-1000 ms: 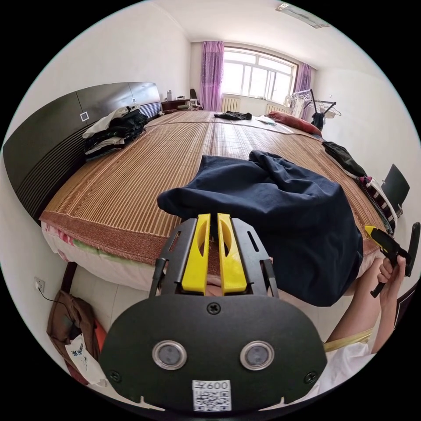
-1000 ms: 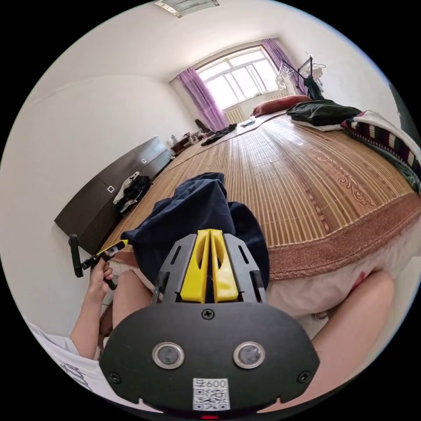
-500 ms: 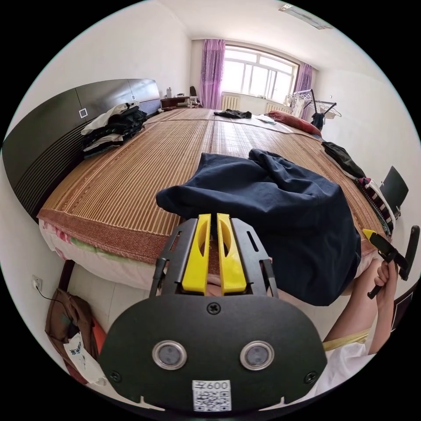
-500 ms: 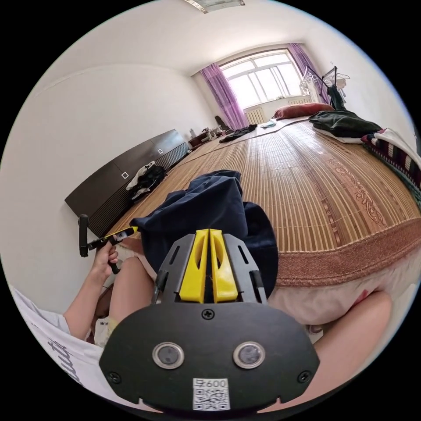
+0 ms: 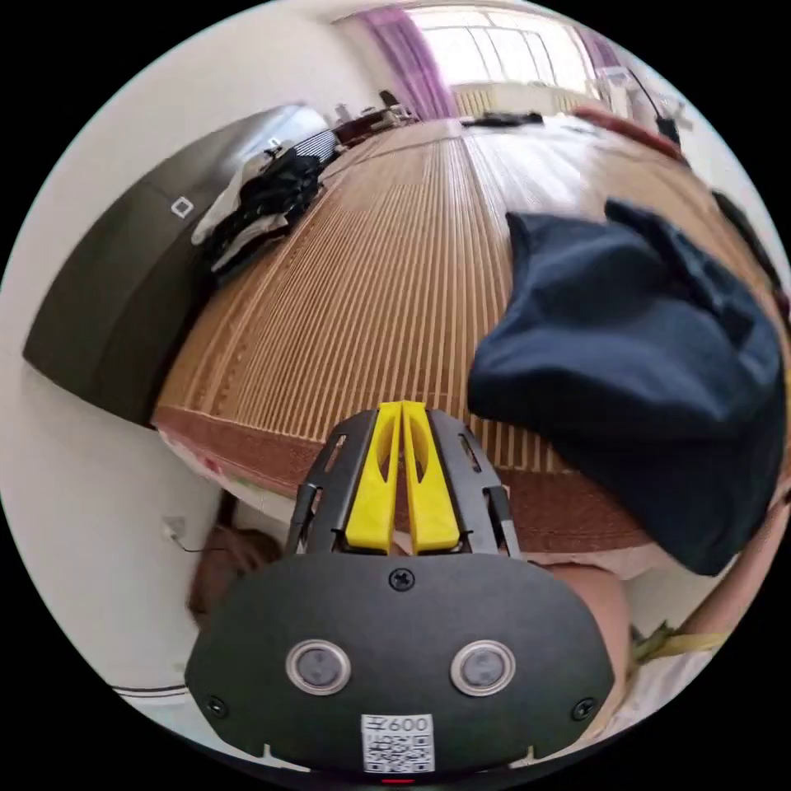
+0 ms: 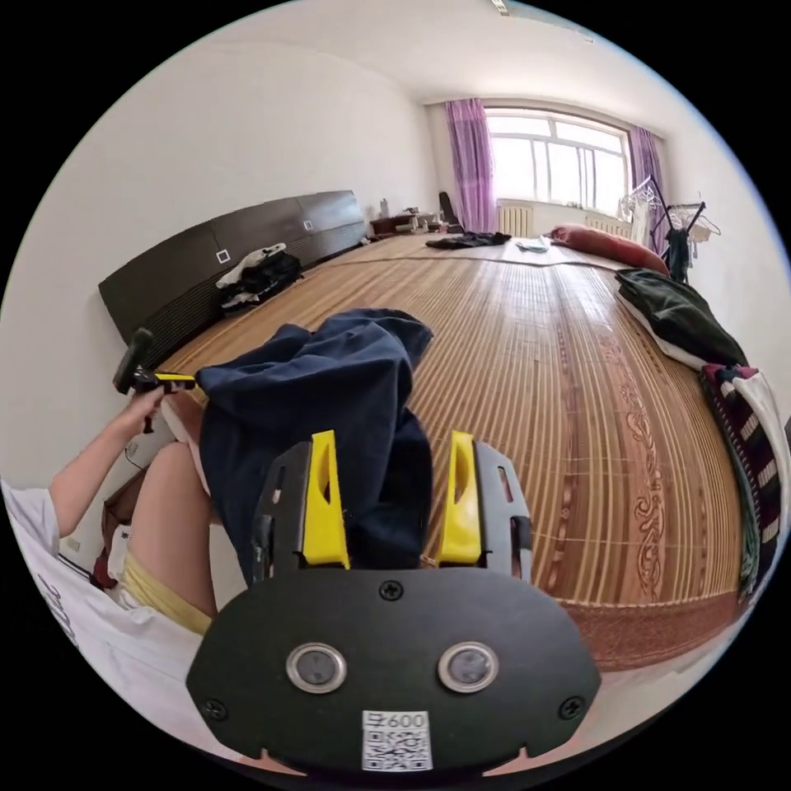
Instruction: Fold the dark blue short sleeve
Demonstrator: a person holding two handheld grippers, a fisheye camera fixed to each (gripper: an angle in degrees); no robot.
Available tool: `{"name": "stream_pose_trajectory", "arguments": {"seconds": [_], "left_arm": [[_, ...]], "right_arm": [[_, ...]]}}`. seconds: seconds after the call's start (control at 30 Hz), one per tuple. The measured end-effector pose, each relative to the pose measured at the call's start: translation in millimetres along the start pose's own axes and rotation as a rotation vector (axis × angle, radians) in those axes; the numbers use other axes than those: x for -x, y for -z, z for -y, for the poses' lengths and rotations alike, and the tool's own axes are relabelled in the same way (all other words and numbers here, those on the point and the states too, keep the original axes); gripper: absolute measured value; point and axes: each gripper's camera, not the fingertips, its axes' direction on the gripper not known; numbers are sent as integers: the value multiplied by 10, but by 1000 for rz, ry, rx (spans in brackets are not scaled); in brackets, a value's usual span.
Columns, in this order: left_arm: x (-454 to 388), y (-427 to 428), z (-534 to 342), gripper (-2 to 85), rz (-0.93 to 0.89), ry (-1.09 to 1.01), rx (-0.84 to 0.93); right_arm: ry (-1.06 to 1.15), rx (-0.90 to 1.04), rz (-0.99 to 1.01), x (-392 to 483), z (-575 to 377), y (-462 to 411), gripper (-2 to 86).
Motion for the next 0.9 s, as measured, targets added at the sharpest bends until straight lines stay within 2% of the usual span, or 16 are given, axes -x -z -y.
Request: {"name": "stream_pose_trajectory", "arguments": {"seconds": [0.07, 0.1, 0.17, 0.2, 0.33, 0.37, 0.43, 0.47, 0.57, 0.63, 0.67, 0.7, 0.73, 0.77, 0.83, 0.9], "left_arm": [[315, 191, -70, 82, -324, 101, -144], [425, 196, -83, 172, -544, 117, -193], [422, 32, -5, 199, -679, 130, -101], [339, -98, 54, 194, -685, 95, -50], [-33, -548, 251, 54, -556, 1, 82], [-100, -492, 295, 49, -517, -38, 62], [-351, -68, 555, 36, -309, -237, -30], [-365, 72, 632, 34, -281, -262, -68], [-86, 830, 1015, 29, -312, -172, -317], [275, 1354, 1036, 28, -458, -34, -623], [336, 1448, 989, 29, -484, -27, -709], [409, 1556, 873, 30, -508, -22, -848], [433, 1558, 823, 31, -518, -14, -889], [487, 1427, 819, 33, -563, 40, -854], [565, 733, 1013, 46, -675, 118, -482], [597, 141, 978, 64, -665, 111, -221]], "right_arm": [[2, 73, 47, -201, -33, -188, 127], [0, 105, 75, -234, -33, -257, 124], [17, 192, 201, -252, -60, -528, 93], [15, 190, 195, -241, -75, -561, 82], [63, 187, 103, -28, -129, -585, 3], [56, 92, 13, -7, -150, -363, -3], [20, -78, -121, -67, -187, 144, -6], [-10, -175, -152, -151, -214, 514, -7], [43, -431, -185, -51, -397, 1425, -8], [133, -624, -296, 305, -674, 1876, -8], [162, -720, -340, 499, -878, 2053, -8], [162, -744, -352, 560, -965, 2091, -8], [134, -757, -341, 601, -1124, 2076, -8], [70, -705, -258, 511, -1233, 1942, -8], [-48, -558, -119, 283, -1399, 1604, -8], [-134, -455, -74, 147, -1660, 1295, -8]]}}
